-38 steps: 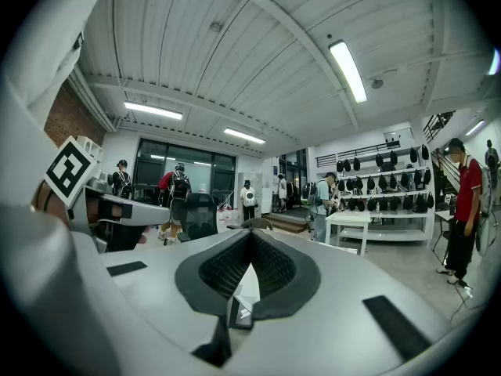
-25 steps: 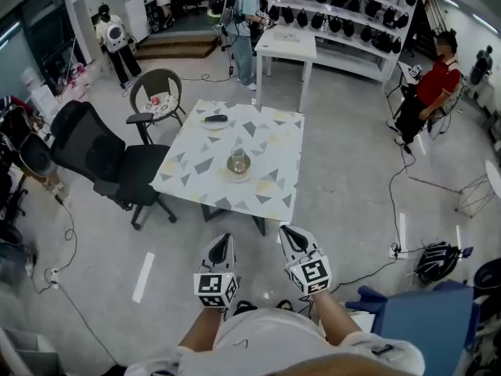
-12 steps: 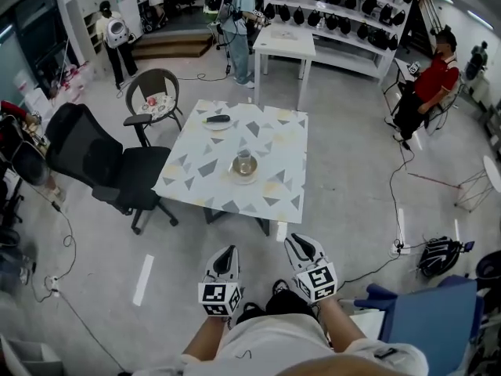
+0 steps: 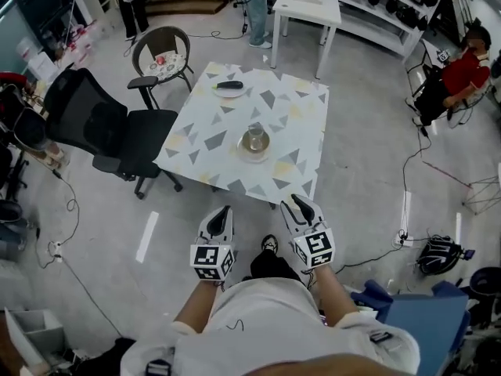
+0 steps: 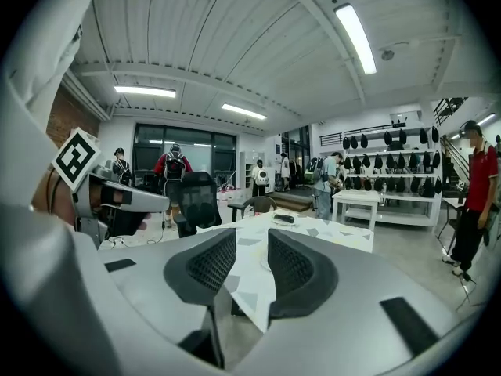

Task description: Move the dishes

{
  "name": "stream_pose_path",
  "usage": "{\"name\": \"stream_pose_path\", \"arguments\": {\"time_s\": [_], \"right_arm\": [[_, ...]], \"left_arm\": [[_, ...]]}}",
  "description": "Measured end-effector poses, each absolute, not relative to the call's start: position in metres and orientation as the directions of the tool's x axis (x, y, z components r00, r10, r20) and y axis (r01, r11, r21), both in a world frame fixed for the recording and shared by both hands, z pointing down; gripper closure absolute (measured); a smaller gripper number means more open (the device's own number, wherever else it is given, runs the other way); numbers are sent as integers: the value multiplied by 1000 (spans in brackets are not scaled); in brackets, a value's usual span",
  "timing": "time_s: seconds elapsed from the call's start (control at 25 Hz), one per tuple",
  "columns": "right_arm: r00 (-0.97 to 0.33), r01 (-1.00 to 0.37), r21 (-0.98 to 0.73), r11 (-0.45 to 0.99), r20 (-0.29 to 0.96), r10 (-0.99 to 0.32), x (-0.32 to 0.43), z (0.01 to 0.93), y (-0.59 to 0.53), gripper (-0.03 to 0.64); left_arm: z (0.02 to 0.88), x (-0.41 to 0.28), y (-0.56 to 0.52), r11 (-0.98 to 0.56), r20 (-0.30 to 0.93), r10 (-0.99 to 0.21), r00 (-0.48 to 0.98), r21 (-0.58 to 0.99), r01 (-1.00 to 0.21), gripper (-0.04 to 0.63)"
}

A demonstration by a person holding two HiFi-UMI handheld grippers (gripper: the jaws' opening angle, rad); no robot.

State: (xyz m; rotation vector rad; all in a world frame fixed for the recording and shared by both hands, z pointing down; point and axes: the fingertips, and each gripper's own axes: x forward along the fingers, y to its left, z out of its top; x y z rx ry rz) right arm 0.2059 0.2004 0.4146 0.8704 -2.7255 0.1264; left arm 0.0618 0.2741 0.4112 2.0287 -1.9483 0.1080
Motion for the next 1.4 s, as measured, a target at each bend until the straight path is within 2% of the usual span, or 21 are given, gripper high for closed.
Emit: {"name": "stream_pose_path", "arguments": {"time_s": [0.36, 0.8, 1.08, 1.4], "right_arm": [[-840, -485, 3, 875, 279, -466, 164, 409, 97, 474], [-844, -470, -40, 882, 313, -436, 154, 428, 27, 443], [-804, -492, -27, 870, 398, -442, 125, 465, 2, 414], [-720, -569, -32, 822, 503, -479, 80, 502, -21, 383]], "left_arm": [[410, 34, 171, 53, 295, -956, 0, 172, -984, 575], [422, 15, 90, 66, 340, -940, -6, 163, -984, 575], [457, -15, 49, 18, 386, -921, 61, 198, -980, 575], [501, -53, 2, -120, 465, -861, 206, 208, -971, 575]]}}
